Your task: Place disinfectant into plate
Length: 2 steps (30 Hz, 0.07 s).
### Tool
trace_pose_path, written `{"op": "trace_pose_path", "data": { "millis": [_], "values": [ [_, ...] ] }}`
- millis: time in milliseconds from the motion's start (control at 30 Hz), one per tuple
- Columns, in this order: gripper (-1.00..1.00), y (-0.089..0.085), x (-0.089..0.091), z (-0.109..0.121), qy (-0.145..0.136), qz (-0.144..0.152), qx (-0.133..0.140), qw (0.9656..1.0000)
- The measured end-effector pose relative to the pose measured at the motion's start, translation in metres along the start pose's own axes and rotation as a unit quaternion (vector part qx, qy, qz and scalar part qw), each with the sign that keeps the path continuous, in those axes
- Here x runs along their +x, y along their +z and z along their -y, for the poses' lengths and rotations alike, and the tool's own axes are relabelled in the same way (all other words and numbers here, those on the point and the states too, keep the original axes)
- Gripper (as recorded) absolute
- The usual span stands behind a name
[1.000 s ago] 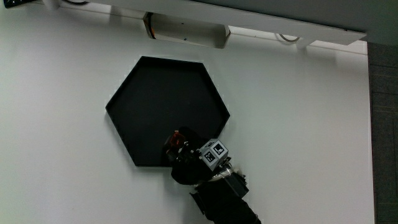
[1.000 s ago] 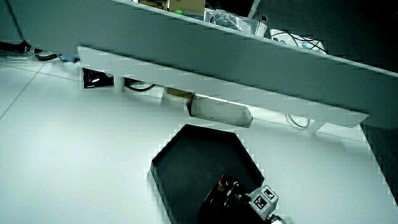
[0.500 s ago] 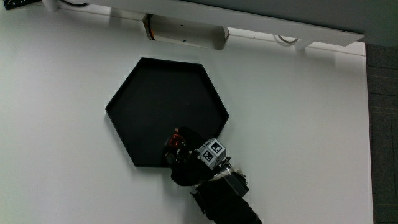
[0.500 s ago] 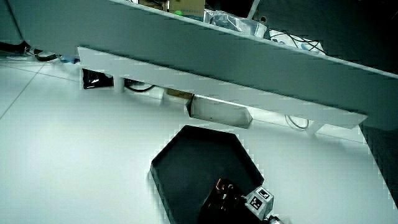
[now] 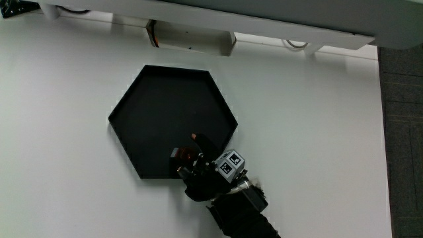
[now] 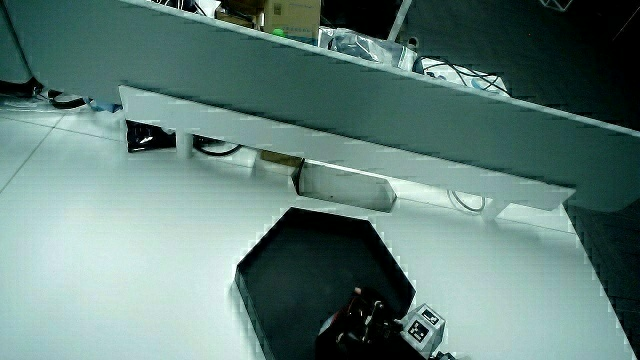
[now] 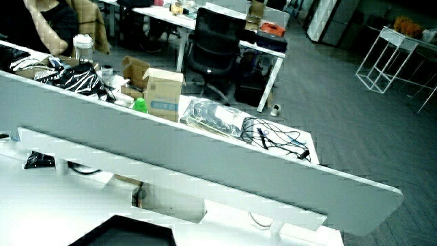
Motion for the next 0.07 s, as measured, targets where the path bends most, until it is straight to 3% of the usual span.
{"op": "trace_pose_path", "data": {
  "millis": [67],
  "values": [
    [-1.00, 0.0019, -0.0008, 0.0014, 0.003, -0.005, 0.004, 1.0000]
  ]
}}
